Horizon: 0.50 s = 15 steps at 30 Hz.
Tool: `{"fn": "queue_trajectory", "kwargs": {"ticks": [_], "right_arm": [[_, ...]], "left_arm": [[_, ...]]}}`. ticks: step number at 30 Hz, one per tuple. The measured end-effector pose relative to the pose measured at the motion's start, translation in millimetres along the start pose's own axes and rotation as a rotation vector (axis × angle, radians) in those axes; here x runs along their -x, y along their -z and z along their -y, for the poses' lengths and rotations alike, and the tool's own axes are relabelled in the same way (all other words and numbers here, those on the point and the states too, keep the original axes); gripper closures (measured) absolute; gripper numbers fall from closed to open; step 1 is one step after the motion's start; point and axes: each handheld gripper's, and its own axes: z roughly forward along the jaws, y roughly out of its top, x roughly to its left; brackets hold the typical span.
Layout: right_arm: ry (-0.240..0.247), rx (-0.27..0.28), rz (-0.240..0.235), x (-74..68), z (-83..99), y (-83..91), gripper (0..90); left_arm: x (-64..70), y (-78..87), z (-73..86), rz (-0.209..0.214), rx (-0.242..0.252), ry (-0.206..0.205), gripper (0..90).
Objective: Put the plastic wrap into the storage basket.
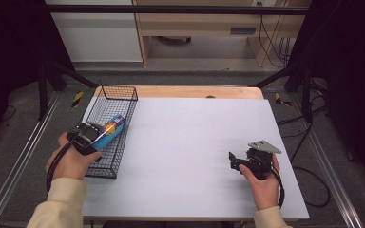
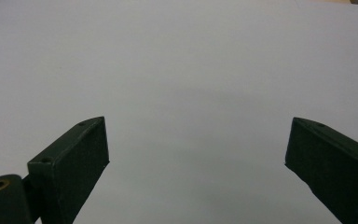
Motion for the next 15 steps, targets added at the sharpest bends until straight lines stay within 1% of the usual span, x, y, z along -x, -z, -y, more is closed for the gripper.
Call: {"fn": "queue_trajectory", "kwargs": {"ticks": [2, 3, 4, 7, 8, 10, 11, 12, 13, 14, 15], "right_arm": [[0.001, 0.000, 0.000, 0.2, -0.1, -0.1, 6.3], [0.001, 0.000, 0.001, 0.1, -0.1, 0.0, 6.2], [0.002, -0.001, 0.001, 0.1, 0.0, 0.0, 6.1], [0.008, 0.000, 0.003, 0.4, 0.0, 0.6, 5.9], [0.008, -0.002, 0.003, 0.2, 0.0, 1.0, 5.6], [0.012, 0.002, 0.007, 0.7, 0.1, 2.0, 5.5], [0.012, 0.003, 0.011, 0.7, 0.0, 2.5, 5.2], [0.012, 0.003, 0.011, 0.7, 0.0, 2.5, 5.2], [0.024, 0.009, 0.013, 0.1, -0.5, 3.4, 5.0], [0.029, 0.010, 0.014, -0.1, -0.5, 3.6, 5.0], [0.029, 0.010, 0.012, -0.8, -0.6, 4.0, 4.8]], "left_arm": [[1.2, 7.2, 0.4, -0.014, 0.046, -0.022, 16.3], [1.8, 11.3, 0.5, -0.018, 0.078, -0.022, 14.9], [2.0, 15.3, 0.9, -0.021, 0.102, -0.012, 13.7], [0.7, 26.3, 2.4, -0.038, 0.153, -0.003, 11.9], [-0.6, 29.5, 3.3, -0.033, 0.179, 0.005, 11.2], [-2.4, 35.2, 4.8, -0.009, 0.232, 0.020, 9.9], [-2.7, 39.7, 5.7, 0.000, 0.270, 0.017, 9.5], [-2.7, 39.7, 5.7, 0.000, 0.270, 0.017, 9.1], [-1.9, 43.9, 6.3, 0.019, 0.308, 0.007, 9.1], [-0.6, 46.1, 6.2, 0.040, 0.340, 0.010, 9.0], [1.1, 48.1, 5.7, 0.065, 0.383, 0.014, 8.2]]}}
